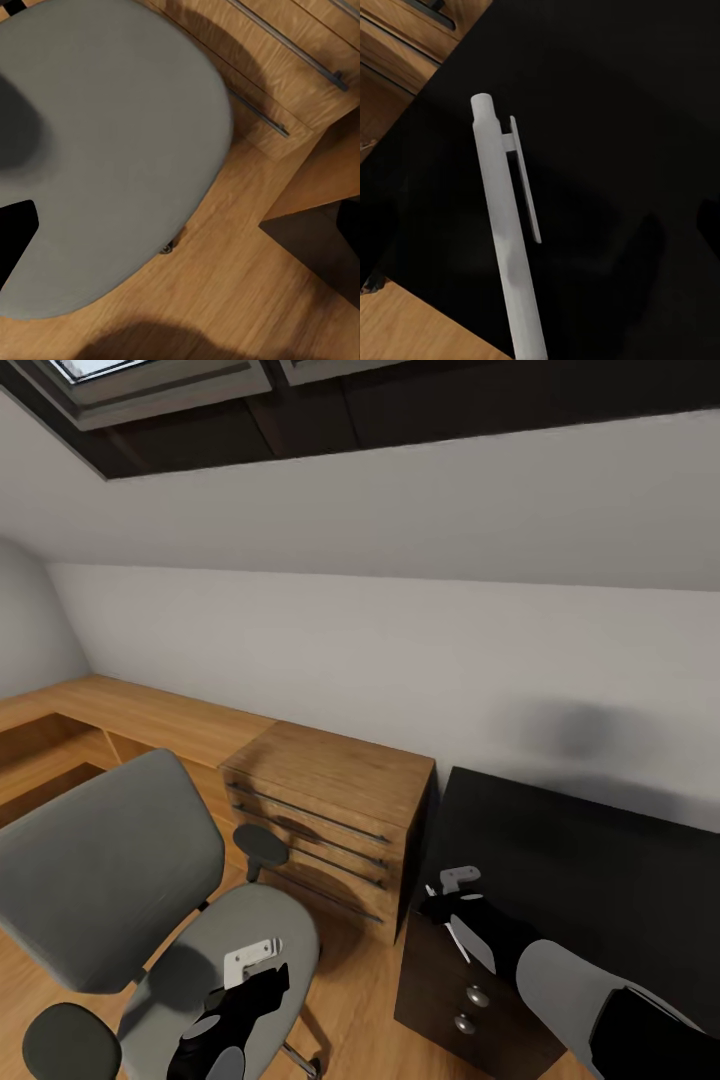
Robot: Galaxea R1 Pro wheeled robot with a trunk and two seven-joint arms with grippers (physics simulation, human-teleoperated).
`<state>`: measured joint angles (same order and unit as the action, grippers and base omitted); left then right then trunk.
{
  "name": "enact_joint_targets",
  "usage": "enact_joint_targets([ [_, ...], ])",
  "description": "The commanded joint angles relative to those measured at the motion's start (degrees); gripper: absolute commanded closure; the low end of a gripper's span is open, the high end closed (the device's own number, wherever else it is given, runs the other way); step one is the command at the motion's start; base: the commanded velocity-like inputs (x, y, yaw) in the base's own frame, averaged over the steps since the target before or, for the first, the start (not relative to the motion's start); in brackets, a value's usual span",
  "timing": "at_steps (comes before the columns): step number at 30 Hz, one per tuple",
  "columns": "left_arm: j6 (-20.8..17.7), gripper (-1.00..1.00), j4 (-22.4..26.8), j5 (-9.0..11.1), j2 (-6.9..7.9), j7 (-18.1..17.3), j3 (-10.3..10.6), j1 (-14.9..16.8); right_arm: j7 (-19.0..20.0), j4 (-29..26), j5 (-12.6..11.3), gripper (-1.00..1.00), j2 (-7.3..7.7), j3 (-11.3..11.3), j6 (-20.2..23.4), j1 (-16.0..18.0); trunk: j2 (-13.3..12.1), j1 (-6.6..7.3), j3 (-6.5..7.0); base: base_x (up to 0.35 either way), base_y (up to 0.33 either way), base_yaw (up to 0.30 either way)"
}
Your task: In the bedroom, organize the workspace by keeping the computer under the desk, ensuring the monitor is on the desk, placing the keyboard on the desk next to the monitor, placing the mouse on the desk next to the keyboard, moving the folder from the swivel chair onto the desk next to the mouse, stacking the notebook on top of the folder with the pen on top of the notebook, and positioning the swivel chair next to the desk.
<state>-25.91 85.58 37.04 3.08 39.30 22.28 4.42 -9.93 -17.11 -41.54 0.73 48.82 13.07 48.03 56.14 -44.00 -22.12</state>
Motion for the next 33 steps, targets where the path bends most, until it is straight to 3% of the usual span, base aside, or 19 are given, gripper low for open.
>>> enact_joint_targets([
  [1, -0.1, -1.0, 0.07, 0.4, 0.04, 0.51, 0.14, 0.06, -0.44, -0.21, -0.47, -1.0, 0.07, 0.48, 0.3, 0.04, 0.05, -0.01, -0.07, 0.0, 0.0, 0.0],
  [8, -0.09, -1.0, 0.06, 0.4, 0.0, 0.58, 0.14, 0.06, -0.49, -0.21, -0.47, -1.0, 0.06, 0.49, 0.36, 0.04, 2.86, -1.54, -1.33, 0.0, 0.0, 0.0],
  [24, -0.1, -1.0, 0.03, 0.4, -0.01, 0.6, 0.14, 0.06, -0.59, -0.2, -0.47, -1.0, 0.06, 0.54, 0.45, 0.07, 2.86, -1.54, -1.33, 0.0, 0.0, 0.0],
  [25, -0.1, -1.0, 0.03, 0.4, -0.01, 0.6, 0.14, 0.06, -0.62, -0.2, -0.47, 1.0, 0.06, 0.54, 0.46, 0.06, 2.86, -1.54, -1.33, 0.0, 0.0, 0.0],
  [33, -0.1, -1.0, 0.04, 0.42, -0.01, 0.6, 0.14, 0.06, -0.78, -0.2, -0.47, 1.0, 0.06, 0.48, 0.46, 0.09, 2.86, -1.54, -1.33, 0.0, 0.0, 0.0],
])
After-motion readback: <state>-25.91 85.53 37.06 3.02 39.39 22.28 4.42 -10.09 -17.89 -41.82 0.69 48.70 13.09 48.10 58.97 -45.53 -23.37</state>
